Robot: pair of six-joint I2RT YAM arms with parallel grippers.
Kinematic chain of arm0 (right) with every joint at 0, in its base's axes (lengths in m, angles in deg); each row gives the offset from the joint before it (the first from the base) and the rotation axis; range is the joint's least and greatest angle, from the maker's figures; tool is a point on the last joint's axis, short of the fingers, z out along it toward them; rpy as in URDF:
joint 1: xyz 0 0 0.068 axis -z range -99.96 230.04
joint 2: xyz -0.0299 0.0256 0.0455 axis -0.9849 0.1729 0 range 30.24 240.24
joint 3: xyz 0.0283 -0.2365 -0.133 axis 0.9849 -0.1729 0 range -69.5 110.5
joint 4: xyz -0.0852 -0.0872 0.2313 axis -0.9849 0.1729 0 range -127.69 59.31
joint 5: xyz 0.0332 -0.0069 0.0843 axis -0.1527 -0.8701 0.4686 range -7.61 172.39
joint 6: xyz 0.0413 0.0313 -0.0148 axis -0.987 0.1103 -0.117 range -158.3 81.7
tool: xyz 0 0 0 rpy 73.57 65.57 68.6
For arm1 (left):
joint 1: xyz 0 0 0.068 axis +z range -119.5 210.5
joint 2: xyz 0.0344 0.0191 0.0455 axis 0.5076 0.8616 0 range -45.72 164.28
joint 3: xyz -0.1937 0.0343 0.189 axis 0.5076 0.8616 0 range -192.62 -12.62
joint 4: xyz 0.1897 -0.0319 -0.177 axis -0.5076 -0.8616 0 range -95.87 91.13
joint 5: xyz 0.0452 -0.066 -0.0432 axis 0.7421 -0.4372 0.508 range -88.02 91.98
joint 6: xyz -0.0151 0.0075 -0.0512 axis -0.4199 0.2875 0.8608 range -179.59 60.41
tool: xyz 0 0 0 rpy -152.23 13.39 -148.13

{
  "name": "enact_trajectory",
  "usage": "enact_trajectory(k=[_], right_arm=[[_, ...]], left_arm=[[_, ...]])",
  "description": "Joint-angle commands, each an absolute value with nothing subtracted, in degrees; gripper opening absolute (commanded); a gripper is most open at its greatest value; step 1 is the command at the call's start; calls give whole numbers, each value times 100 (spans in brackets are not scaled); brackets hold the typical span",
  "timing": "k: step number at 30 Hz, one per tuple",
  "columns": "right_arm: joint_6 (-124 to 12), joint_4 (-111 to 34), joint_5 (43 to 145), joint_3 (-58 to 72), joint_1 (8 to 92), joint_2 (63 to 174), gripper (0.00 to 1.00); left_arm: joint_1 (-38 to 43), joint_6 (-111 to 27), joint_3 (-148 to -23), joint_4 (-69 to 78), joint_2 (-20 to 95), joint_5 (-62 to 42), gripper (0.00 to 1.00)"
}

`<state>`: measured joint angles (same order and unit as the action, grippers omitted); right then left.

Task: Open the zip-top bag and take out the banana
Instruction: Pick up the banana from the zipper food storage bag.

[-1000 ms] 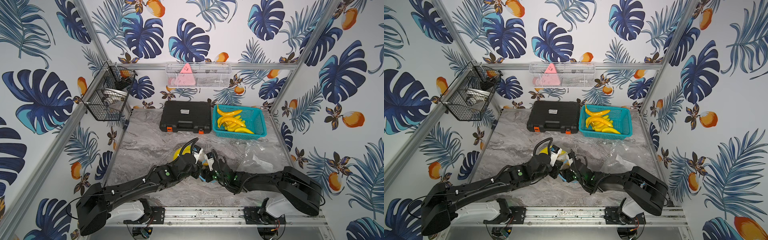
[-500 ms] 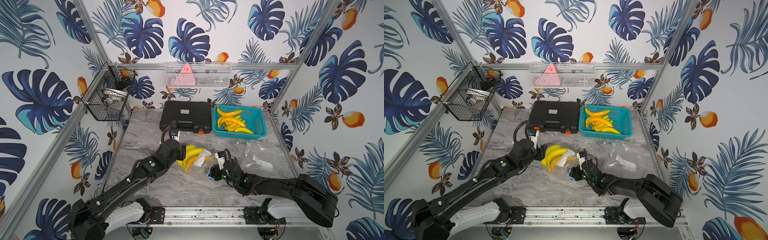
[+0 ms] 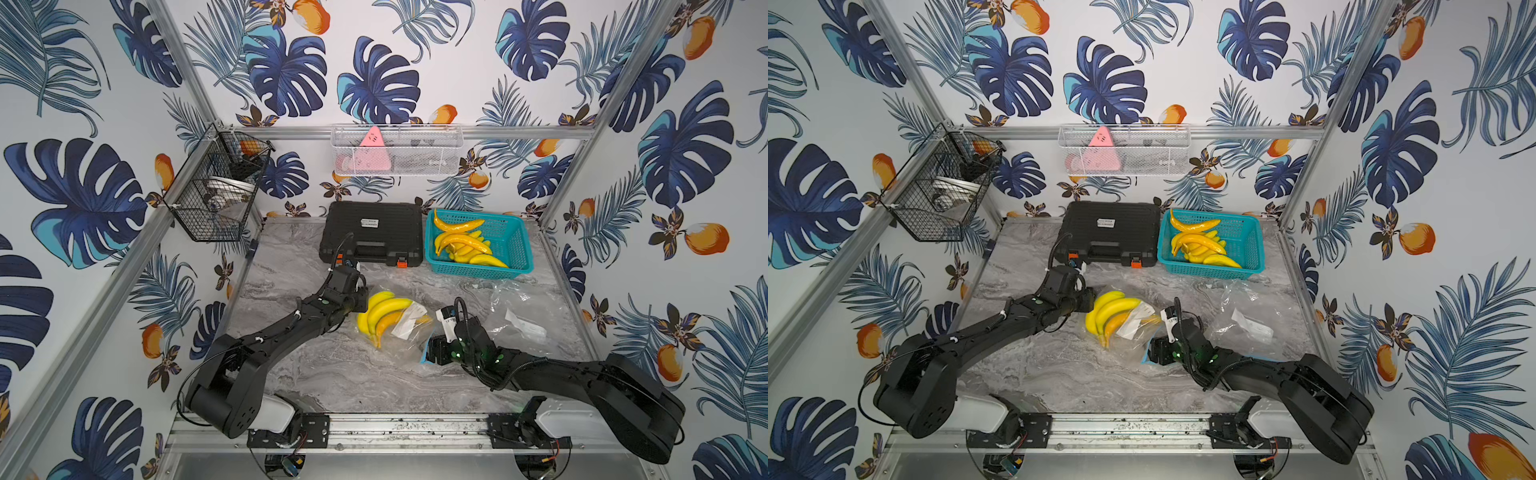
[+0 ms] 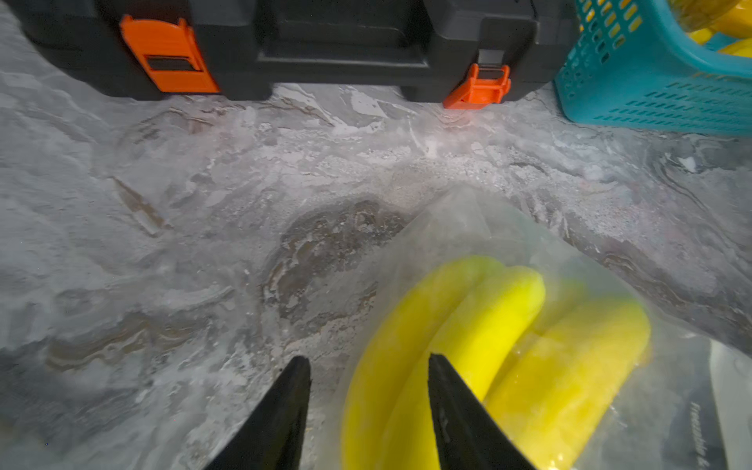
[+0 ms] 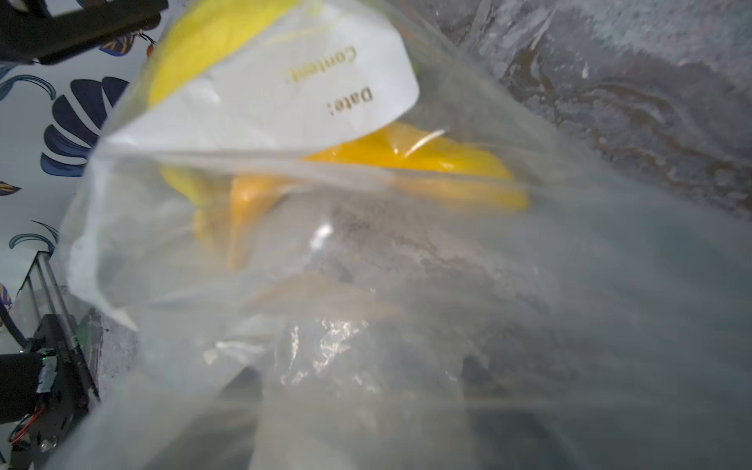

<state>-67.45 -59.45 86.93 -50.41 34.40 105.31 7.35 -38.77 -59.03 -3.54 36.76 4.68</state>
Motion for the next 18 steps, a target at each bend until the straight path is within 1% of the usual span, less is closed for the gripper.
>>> enact_trajectory(k=[1, 5, 7, 10, 14, 18], right_arm=[[-7087, -6507, 8851, -4944, 3440, 10849, 79], [-7524, -6685, 8674, -4655, 3436, 11413, 77], [-7727, -7051, 8730, -4609, 3443, 11689, 75], [-8009, -7577, 8903, -4498, 3434, 11985, 75], [-8215, -7783, 9013, -4215, 3310, 12353, 74], [-8175, -7406, 8918, -3946, 3141, 12600, 71]], left_arm=[[748, -3603, -5796, 56, 3801, 47, 50], [739, -3347, -5395, 442, 3879, -100, 49], [739, -3262, -5309, 470, 3988, -103, 45], [680, -3214, -5135, 742, 4046, -231, 43], [535, -3198, -5058, 720, 4025, -111, 42], [441, -3182, -4933, 863, 3955, -106, 41]])
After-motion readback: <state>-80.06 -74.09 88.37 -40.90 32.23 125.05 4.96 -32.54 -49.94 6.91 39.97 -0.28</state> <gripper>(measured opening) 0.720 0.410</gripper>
